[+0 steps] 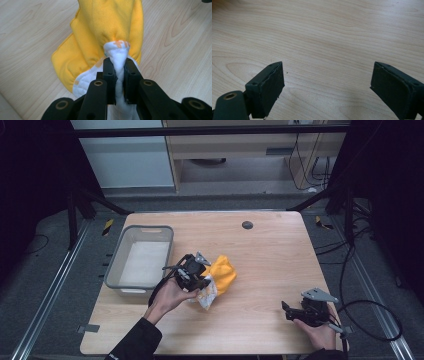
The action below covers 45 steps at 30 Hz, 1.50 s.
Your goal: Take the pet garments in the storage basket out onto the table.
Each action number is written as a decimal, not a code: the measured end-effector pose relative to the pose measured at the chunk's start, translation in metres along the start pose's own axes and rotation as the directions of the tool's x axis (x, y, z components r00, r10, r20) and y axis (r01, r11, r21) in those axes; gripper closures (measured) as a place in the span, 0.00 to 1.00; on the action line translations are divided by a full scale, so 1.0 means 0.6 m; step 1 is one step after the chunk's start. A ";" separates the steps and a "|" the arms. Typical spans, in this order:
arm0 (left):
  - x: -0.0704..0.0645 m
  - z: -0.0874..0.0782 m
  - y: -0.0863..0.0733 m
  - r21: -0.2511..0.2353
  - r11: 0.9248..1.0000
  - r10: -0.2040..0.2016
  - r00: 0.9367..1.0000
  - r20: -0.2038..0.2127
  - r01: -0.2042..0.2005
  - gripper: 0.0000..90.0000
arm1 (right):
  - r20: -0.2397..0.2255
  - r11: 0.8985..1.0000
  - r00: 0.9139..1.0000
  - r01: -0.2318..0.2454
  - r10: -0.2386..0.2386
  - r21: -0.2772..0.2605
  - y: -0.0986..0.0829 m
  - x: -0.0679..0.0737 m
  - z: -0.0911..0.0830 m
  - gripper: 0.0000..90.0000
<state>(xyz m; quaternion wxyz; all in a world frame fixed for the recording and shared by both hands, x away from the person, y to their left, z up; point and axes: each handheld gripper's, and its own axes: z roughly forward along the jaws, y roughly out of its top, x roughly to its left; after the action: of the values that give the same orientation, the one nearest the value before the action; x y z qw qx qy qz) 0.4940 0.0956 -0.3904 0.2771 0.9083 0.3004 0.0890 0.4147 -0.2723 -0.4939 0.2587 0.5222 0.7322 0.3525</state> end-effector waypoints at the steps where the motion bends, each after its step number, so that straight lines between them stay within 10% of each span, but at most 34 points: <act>1: -0.001 0.004 -0.001 0.003 1.000 -0.001 1.000 0.006 0.001 0.91 | -0.001 1.000 1.000 0.001 -0.001 -0.001 0.000 0.000 0.000 0.13; 25: -0.018 0.060 -0.011 0.018 1.000 0.012 0.998 0.059 -0.013 0.84 | -0.002 1.000 1.000 0.012 -0.012 0.004 -0.001 0.001 0.002 0.12; 45: -0.015 0.060 -0.029 -0.050 0.999 0.010 0.997 0.081 -0.006 0.38 | -0.007 1.000 1.000 0.005 -0.005 0.002 -0.001 0.001 0.003 0.11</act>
<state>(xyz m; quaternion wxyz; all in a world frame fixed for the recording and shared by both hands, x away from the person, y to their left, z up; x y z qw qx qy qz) 0.4898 0.0858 -0.4298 0.3111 0.9053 0.2828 0.0608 0.4152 -0.2717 -0.4956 0.2565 0.5195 0.7348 0.3527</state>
